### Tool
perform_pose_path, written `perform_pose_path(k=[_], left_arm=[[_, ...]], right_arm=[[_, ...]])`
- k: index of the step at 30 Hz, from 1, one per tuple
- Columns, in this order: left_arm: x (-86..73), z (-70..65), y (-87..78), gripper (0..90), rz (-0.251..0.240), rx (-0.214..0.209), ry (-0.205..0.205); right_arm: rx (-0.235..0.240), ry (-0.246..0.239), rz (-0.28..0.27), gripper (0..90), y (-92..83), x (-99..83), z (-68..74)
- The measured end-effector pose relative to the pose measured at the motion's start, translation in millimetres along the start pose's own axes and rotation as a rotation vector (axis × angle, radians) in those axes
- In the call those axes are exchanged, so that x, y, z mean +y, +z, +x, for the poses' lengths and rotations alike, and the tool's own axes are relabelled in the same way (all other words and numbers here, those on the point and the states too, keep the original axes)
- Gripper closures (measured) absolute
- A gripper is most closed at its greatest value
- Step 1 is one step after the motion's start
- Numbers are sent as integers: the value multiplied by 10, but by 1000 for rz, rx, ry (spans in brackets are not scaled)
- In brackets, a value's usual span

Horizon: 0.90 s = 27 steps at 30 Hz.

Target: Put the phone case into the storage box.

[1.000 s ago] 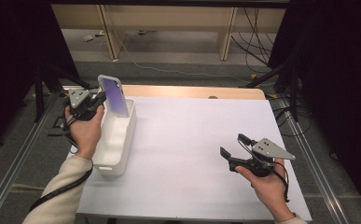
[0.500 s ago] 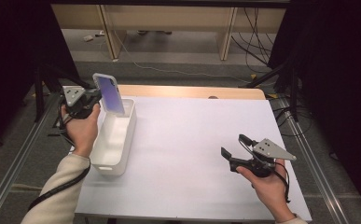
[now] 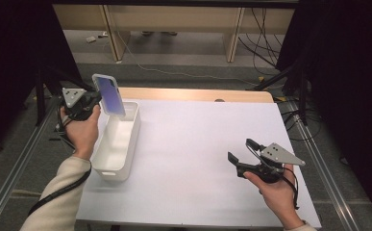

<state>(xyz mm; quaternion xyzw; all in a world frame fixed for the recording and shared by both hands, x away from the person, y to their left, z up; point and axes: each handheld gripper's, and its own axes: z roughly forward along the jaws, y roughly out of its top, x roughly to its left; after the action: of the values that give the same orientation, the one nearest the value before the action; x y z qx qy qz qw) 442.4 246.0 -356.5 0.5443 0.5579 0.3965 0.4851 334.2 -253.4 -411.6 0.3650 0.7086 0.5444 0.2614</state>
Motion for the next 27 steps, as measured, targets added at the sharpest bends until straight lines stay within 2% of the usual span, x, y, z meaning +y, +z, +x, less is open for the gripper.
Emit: perform_pose_path(k=[27], left_arm=[[-15, 6, 142, 886, 23, 6, 12]], right_arm=[[4, 6, 2, 184, -3, -9, -5]])
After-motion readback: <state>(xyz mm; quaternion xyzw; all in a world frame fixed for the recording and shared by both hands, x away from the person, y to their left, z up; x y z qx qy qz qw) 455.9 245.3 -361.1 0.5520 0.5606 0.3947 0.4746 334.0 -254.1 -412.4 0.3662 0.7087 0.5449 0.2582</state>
